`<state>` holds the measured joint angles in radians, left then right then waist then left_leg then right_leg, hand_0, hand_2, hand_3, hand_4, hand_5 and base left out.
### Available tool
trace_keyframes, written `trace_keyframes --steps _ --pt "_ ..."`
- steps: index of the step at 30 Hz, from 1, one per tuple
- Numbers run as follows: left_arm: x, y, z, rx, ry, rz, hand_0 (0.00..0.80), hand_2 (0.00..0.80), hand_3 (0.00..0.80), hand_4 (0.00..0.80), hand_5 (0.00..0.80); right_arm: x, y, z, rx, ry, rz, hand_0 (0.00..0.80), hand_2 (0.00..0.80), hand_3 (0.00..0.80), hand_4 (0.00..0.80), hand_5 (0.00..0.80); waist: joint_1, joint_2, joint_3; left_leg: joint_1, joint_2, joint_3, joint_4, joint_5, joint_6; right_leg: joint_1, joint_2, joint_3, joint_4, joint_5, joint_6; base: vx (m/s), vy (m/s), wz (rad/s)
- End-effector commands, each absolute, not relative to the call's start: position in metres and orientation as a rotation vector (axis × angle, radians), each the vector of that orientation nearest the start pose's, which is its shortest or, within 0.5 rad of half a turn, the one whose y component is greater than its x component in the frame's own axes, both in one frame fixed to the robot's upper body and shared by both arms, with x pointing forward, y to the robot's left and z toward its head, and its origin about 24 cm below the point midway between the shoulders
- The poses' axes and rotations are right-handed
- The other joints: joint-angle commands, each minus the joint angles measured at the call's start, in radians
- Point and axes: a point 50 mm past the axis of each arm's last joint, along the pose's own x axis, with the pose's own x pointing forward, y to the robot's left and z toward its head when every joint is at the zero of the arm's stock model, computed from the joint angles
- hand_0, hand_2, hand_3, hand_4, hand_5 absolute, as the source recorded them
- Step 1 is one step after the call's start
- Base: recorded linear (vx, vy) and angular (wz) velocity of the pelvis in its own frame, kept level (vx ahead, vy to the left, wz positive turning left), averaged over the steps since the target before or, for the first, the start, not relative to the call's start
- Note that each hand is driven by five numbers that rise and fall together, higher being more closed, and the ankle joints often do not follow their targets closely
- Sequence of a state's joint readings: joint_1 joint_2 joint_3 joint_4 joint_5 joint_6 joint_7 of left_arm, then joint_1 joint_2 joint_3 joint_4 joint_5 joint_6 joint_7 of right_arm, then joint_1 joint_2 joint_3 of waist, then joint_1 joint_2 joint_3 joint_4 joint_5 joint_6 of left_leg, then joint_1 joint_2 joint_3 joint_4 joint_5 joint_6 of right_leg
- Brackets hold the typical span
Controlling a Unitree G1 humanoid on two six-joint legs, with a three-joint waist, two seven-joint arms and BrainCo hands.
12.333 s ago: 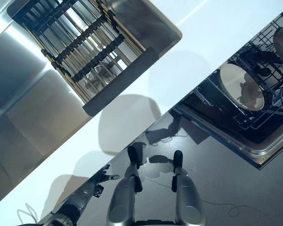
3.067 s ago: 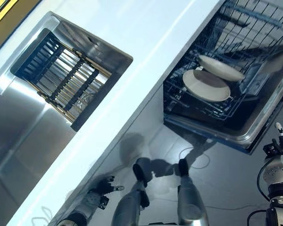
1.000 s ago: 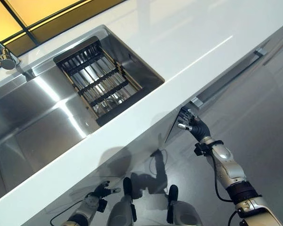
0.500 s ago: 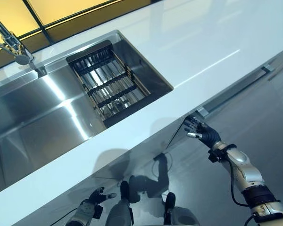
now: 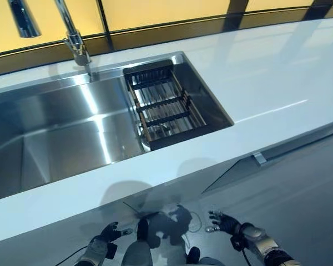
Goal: Take plates into dishwasher
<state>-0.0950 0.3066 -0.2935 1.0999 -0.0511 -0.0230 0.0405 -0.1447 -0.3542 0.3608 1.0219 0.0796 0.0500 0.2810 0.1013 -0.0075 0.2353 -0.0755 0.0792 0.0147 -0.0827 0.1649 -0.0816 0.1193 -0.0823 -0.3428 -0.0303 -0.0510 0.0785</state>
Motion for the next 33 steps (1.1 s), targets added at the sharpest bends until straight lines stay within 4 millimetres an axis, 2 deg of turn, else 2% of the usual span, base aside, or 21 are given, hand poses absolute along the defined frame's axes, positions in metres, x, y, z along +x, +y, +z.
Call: trace_keyframes --steps 1,3,4,5,8,14,19,21,24,28,29,31,33 --pt "0.176 0.239 -0.129 0.512 0.96 -0.044 0.0 0.0 0.0 0.0 0.0 0.175 -0.225 -0.132 -0.37 1.109 0.304 0.0 0.0 0.0 0.0 0.0 0.04 -0.026 0.032 0.007 -0.089 0.029 0.04 -0.09 0.082 -0.11 0.002 0.024 0.216 -0.06 -0.033 0.066 0.027 0.18" --pt "0.177 0.239 -0.128 0.508 0.954 -0.037 0.0 0.0 0.0 0.0 0.0 0.157 -0.229 -0.141 -0.304 1.192 0.237 0.0 0.0 0.0 0.0 0.0 0.042 -0.019 0.032 0.011 -0.093 0.028 0.038 -0.092 0.088 -0.11 -0.003 0.021 0.225 -0.06 -0.028 0.054 0.029 0.2" --pt "0.177 0.239 -0.128 0.509 0.954 -0.038 0.0 0.0 0.0 0.0 0.0 0.157 -0.229 -0.141 -0.303 1.192 0.236 0.0 0.0 0.0 0.0 0.0 0.042 -0.02 0.032 0.012 -0.093 0.028 0.038 -0.092 0.088 -0.11 -0.003 0.021 0.225 -0.061 -0.028 0.03 0.047 0.15" --pt "0.178 0.24 -0.127 0.503 0.95 -0.033 0.0 0.0 0.0 0.0 0.0 0.144 -0.234 -0.145 -0.271 1.236 0.195 0.0 0.0 0.0 0.0 0.0 0.034 -0.011 0.032 0.015 -0.096 0.029 0.032 -0.092 0.093 -0.116 -0.008 0.025 0.232 -0.061 -0.025 -0.003 0.061 0.14" --pt "0.177 0.241 -0.127 0.493 0.953 -0.023 0.0 0.0 0.0 0.0 0.0 0.129 -0.239 -0.15 -0.273 1.284 0.174 0.0 0.0 0.0 0.0 0.0 0.014 0.001 0.029 0.02 -0.101 0.033 0.026 -0.095 0.098 -0.129 -0.009 0.041 0.233 -0.057 -0.02 -0.007 0.074 0.05" --pt "0.163 0.242 -0.133 0.447 0.996 -0.022 0.0 0.0 0.0 0.0 0.0 0.113 -0.244 -0.153 -0.266 1.297 0.161 0.0 0.0 0.0 0.0 0.0 -0.005 0.004 0.018 0.035 -0.103 0.045 0.056 -0.122 0.108 -0.135 -0.017 0.067 0.272 -0.06 -0.014 0.106 0.075 0.02" --pt "0.162 0.245 -0.134 0.447 1.017 -0.022 0.0 0.0 0.0 0.0 0.0 0.126 -0.238 -0.151 -0.279 1.247 0.193 0.0 0.0 0.0 0.0 0.0 0.007 -0.007 0.024 0.0 -0.112 0.054 0.091 -0.145 0.139 -0.167 -0.054 0.095 0.381 -0.043 0.019 0.087 0.078 0.07" --pt "0.162 0.246 -0.134 0.451 1.02 -0.022 0.0 0.0 0.0 0.0 0.0 0.131 -0.235 -0.149 -0.272 1.23 0.204 0.0 0.0 0.0 0.0 0.0 0.012 -0.012 0.018 -0.009 -0.118 0.052 0.09 -0.149 0.149 -0.159 -0.068 0.112 0.426 -0.013 0.027 0.066 0.084 0.14" --pt "0.159 0.247 -0.135 0.433 1.025 -0.021 0.0 0.0 0.0 0.0 0.0 0.135 -0.229 -0.149 -0.252 1.215 0.221 0.0 0.0 0.0 0.0 0.0 0.02 -0.018 -0.018 -0.013 -0.137 0.033 0.073 -0.15 0.164 -0.1 -0.087 0.181 0.493 0.083 0.035 0.074 0.032 0.29" --pt "0.162 0.246 -0.134 0.472 1.029 -0.072 0.0 0.0 0.0 0.0 0.0 0.132 -0.227 -0.151 -0.214 1.215 0.202 0.0 0.0 0.0 0.0 0.0 -0.008 -0.014 -0.058 -0.013 -0.153 -0.049 0.06 -0.147 0.176 -0.114 -0.032 0.312 0.514 0.089 0.03 -0.035 -0.119 0.47" --pt "0.163 0.246 -0.134 0.476 1.03 -0.077 0.0 0.0 0.0 0.0 0.0 0.133 -0.226 -0.15 -0.207 1.212 0.196 0.0 0.0 0.0 0.0 0.0 -0.01 -0.017 -0.065 -0.018 -0.159 -0.06 0.058 -0.142 0.177 -0.108 -0.02 0.323 0.498 0.08 0.028 -0.211 -0.176 0.83" --pt "0.167 0.246 -0.132 0.481 1.025 -0.073 0.0 0.0 0.0 0.0 0.0 0.141 -0.225 -0.148 -0.204 1.195 0.192 0.0 0.0 0.0 0.0 0.0 0.004 -0.029 -0.077 -0.056 -0.165 -0.056 0.064 -0.122 0.171 -0.067 -0.002 0.314 0.427 0.04 0.024 -0.322 -0.192 0.77" --pt "0.168 0.246 -0.132 0.473 1.013 -0.053 0.0 0.0 0.0 0.0 0.0 0.149 -0.225 -0.145 -0.218 1.174 0.196 0.0 0.0 0.0 0.0 0.0 0.03 -0.041 -0.084 -0.115 -0.156 -0.038 0.079 -0.087 0.141 -0.001 0.017 0.3 0.306 -0.036 0.003 -0.342 -0.195 0.36"
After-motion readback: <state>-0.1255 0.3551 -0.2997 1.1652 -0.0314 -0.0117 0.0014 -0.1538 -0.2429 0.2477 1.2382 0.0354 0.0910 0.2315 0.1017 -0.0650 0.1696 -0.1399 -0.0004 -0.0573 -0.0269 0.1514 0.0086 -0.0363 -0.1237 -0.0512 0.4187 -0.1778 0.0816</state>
